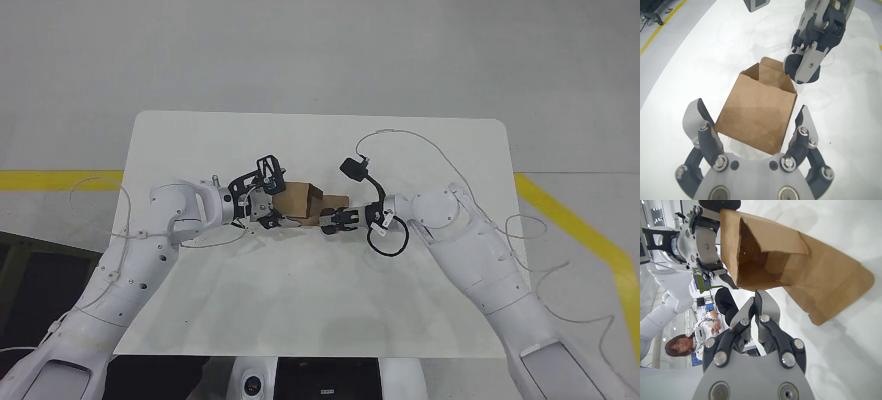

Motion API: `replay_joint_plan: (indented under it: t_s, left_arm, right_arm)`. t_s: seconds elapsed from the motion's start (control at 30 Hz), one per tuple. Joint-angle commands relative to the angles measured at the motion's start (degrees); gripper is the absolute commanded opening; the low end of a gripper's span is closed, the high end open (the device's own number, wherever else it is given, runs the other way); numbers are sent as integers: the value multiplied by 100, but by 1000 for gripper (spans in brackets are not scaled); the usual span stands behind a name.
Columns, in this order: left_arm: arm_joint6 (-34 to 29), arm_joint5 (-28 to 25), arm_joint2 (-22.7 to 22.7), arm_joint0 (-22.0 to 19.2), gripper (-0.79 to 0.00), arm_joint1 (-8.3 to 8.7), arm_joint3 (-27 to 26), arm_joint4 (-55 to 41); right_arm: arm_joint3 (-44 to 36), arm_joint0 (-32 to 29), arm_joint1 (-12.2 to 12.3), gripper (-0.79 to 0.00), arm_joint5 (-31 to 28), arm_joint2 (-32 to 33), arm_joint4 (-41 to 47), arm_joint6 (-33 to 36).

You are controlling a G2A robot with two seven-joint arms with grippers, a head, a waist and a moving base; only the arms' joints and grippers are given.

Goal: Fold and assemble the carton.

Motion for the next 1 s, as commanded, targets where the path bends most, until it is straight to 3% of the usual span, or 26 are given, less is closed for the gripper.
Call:
replay_joint_plan:
  t_s: [0.0, 0.63, 0.97]
  left_arm:
    - [-8, -12, -6, 5, 0, 0, -3, 3]
    - [-72, -115, -49, 48, 0, -6, -34, -23]
    - [-119, -98, -72, 60, 0, -11, -26, -47]
  right_arm:
    - [123, 106, -33, -785, -50, -71, 28, -6]
    - [1433, 976, -531, -785, -882, -973, 237, -179]
    - [1781, 1155, -669, -785, -1260, -1078, 266, -320]
